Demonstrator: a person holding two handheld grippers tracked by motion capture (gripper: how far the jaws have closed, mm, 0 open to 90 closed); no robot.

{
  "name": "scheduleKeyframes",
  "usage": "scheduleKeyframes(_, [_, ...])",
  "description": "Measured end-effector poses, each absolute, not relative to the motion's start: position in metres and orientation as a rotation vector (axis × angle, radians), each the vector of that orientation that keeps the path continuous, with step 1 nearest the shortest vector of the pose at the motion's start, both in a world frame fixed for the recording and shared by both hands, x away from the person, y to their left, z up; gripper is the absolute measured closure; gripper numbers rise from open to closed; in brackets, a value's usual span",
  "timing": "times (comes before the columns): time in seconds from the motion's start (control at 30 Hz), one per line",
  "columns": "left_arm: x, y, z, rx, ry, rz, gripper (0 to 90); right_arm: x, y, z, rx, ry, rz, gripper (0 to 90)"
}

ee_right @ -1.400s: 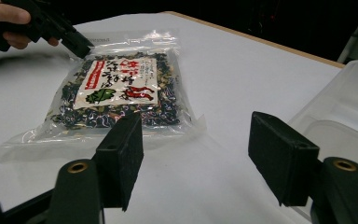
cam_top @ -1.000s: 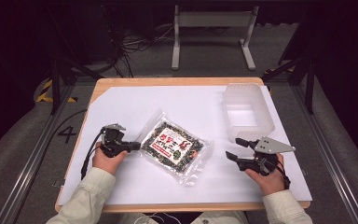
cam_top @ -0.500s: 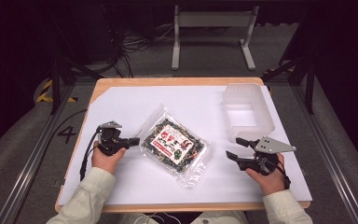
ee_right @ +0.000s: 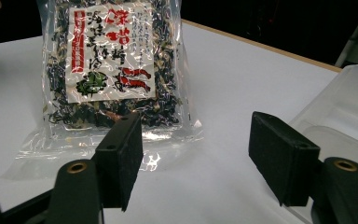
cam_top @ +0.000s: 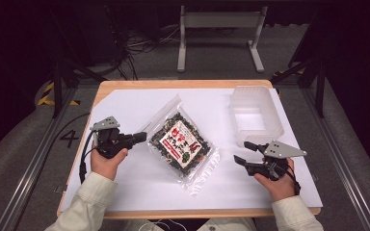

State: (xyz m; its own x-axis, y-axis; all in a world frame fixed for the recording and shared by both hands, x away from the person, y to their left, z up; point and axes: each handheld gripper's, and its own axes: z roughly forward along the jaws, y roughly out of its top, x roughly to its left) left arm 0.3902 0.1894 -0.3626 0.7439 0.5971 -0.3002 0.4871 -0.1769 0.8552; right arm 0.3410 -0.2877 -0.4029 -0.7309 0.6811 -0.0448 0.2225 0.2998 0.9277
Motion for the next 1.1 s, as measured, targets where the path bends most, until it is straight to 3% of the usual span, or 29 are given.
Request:
scheduleKeyframes(0.3, [0.379, 0.191, -0.339, 1.766, 0.765, 0.138, 89.3, 0.340, -0.288, -0.402, 0.802, 2.140, 1.424, 35.5])
scheduleKeyframes(0.67, [0.358, 0.193, -0.299, 1.735, 0.621, 0.259, 89.2, 0.339, -0.284, -0.397, 0.778, 2.133, 1.439, 35.5])
scheduleKeyframes(1.1, [0.351, 0.193, -0.282, 1.709, 0.573, 0.290, 89.3, 0.337, -0.272, -0.381, 0.714, 2.133, 1.495, 35.6])
